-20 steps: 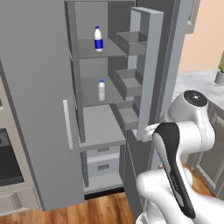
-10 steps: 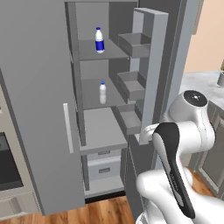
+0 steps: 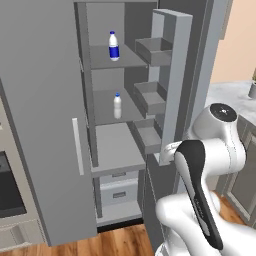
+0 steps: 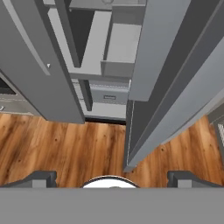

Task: Take the bottled waters from the counter and place them in the freezer to freeze. Close the freezer door after placing the bottles.

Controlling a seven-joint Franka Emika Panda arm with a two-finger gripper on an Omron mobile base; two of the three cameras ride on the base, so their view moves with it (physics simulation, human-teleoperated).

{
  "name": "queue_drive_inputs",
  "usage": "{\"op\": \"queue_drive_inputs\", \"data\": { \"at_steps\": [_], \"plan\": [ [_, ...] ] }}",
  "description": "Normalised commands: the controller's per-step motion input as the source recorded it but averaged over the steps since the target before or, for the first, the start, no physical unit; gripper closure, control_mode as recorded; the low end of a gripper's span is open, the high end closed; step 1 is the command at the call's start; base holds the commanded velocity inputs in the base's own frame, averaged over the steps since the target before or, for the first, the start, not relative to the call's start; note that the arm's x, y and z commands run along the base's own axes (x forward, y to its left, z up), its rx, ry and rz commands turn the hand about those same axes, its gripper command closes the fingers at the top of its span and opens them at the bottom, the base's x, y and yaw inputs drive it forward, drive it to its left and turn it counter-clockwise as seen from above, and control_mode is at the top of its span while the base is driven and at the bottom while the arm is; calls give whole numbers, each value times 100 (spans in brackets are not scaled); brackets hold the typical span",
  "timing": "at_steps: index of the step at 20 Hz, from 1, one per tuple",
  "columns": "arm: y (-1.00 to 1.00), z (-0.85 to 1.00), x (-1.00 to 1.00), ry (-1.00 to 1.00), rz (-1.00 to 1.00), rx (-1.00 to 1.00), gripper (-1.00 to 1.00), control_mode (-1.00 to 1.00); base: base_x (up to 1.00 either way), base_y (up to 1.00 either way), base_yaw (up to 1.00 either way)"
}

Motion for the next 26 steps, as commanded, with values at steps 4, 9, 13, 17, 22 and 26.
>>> {"op": "queue_drive_inputs", "data": {
  "at_steps": [4, 9, 13, 17, 22, 26],
  "plan": [
    [-2, 0, 0, 0, 0, 0, -100, -100, 0, -1, 0],
    [-44, 0, -3, 0, 0, 1, -100, -100, 0, 0, 0],
    [-63, 4, 8, -1, 9, 15, -100, -100, 0, 0, 0],
    [-70, 0, 32, -7, 16, 23, -100, -100, 0, 0, 0],
    [-79, 0, 64, 0, 17, 15, -100, -100, 0, 0, 0],
    [-63, 0, 80, 7, 18, 9, -100, -100, 0, 0, 0]
  ]
}}
